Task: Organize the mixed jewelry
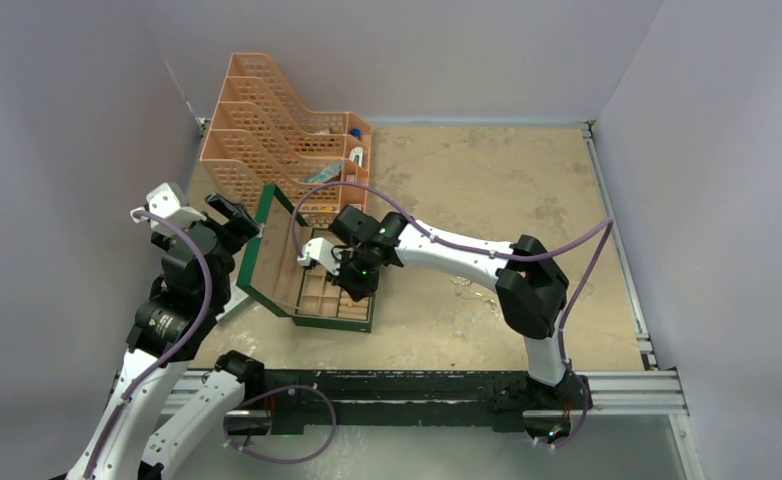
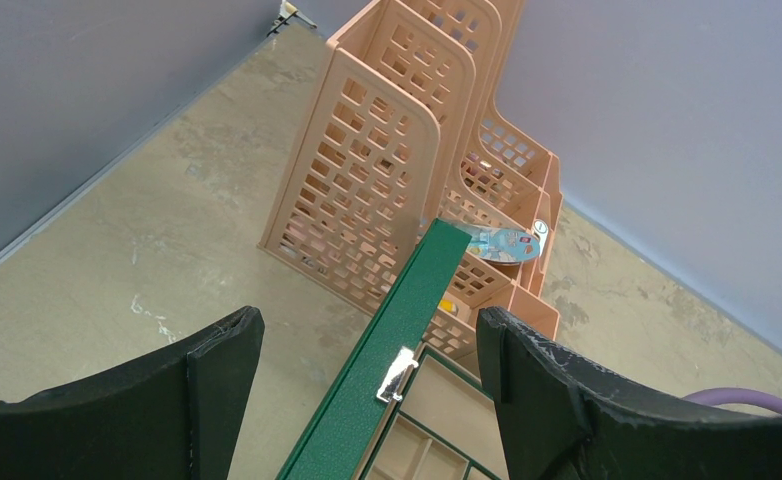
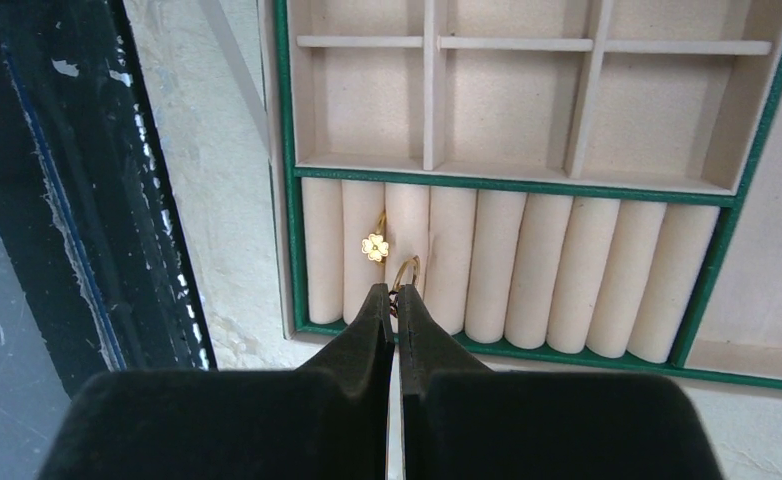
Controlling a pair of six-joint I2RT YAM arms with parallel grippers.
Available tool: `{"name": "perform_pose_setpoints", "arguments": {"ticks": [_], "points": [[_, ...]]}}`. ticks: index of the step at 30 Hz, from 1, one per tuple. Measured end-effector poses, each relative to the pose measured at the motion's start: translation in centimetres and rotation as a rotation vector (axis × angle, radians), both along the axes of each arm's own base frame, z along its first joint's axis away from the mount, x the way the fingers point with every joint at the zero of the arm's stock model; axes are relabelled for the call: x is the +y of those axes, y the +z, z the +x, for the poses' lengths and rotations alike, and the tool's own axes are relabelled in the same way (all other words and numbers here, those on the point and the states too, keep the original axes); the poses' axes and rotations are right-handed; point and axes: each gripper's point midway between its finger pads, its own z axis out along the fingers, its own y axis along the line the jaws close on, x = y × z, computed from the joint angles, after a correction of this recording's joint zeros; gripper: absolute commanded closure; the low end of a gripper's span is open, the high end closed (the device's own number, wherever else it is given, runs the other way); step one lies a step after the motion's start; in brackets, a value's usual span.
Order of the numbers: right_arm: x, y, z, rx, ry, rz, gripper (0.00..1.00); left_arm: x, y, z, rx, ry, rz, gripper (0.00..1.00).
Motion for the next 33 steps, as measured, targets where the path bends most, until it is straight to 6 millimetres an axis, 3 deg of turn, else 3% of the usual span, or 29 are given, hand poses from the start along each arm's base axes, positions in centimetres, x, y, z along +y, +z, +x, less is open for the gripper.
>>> {"name": "perform_pose_setpoints", "arguments": {"ticks": [33], "points": [[0.2, -1.4, 0.3, 0.032, 0.011, -0.035, 1.0, 0.0, 0.0, 0.0, -0.002, 0.0, 0.0, 0.22]]}}
